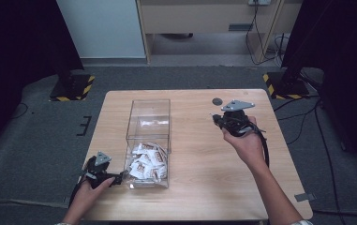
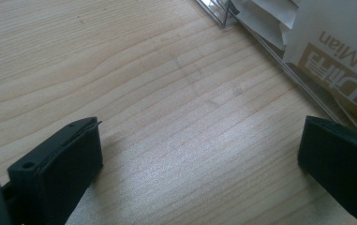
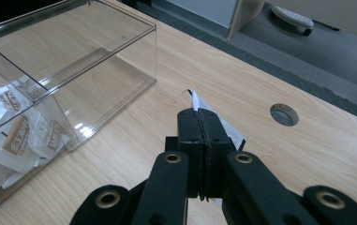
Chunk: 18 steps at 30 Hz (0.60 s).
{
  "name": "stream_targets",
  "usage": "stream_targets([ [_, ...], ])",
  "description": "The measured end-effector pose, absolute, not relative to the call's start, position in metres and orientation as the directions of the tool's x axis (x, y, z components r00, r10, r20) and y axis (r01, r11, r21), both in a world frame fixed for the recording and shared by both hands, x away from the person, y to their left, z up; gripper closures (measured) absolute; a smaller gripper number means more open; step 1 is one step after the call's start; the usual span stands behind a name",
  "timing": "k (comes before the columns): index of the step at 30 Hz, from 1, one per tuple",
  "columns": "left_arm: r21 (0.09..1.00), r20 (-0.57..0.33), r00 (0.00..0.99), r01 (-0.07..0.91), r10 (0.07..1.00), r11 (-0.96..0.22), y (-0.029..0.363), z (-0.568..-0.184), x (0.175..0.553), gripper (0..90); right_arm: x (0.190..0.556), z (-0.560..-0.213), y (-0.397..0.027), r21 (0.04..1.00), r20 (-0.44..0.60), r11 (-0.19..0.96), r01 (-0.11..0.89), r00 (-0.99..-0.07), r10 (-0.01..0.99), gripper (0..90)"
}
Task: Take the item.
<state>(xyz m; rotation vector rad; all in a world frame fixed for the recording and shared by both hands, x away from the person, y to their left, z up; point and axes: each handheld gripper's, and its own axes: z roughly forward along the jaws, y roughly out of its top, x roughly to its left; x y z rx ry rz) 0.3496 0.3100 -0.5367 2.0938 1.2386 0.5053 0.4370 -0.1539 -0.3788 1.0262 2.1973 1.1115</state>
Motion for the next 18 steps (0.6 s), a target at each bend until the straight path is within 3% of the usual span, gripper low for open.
stream_targets([
  [18,0.696,0.003,0.481,0.629,0.877,-0.347,0.310,-0.537,0.350,0.0,0.448,-0.395,-0.165,0.816,-0.048,0.366,0.447,-0.578,0.814,89.3],
])
